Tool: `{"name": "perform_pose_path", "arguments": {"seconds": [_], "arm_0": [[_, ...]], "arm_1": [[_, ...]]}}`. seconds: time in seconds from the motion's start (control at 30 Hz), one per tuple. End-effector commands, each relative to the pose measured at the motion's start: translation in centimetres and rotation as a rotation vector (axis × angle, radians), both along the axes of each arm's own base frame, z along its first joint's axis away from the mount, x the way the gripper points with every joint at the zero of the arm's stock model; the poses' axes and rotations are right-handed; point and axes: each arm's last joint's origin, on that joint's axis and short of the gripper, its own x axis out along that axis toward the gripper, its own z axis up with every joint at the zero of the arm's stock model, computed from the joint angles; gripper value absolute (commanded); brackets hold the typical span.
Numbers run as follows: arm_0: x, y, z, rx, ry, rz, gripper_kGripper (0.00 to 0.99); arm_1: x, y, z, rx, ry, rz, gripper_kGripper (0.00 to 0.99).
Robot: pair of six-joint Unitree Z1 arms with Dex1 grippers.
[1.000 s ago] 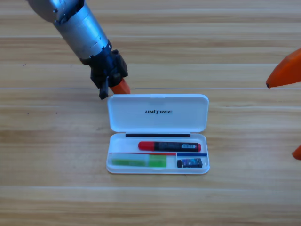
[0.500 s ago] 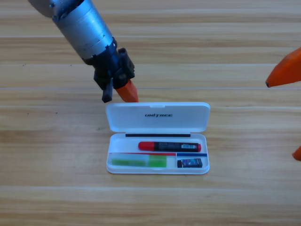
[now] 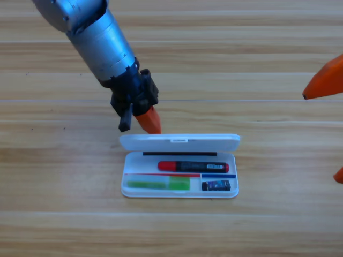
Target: Clean up eraser and pencils
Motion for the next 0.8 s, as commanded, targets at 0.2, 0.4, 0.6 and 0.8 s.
{"name": "perform_pose_path", "arguments": {"seconds": [0.2, 0.4, 0.6, 0.8], "arm_0": [[-1.3, -1.2, -3.0, 0.057, 0.069, -0.034, 0.000], [-1.7, -1.1, -3.6, 0.064, 0.079, -0.037, 0.000], [-2.2, -0.7, -4.6, 0.068, 0.084, -0.039, 0.000], [-2.7, -0.6, -5.5, 0.072, 0.089, -0.040, 0.000]], "arm_1": [[0.8, 0.4, -0.9, -0.006, 0.041, -0.003, 0.963], [0.8, 0.4, -1.0, -0.008, 0.044, -0.002, 0.963], [0.8, 0.4, -1.0, -0.006, 0.045, 0.000, 0.963], [0.8, 0.4, -1.0, -0.004, 0.048, 0.003, 0.963]]}}
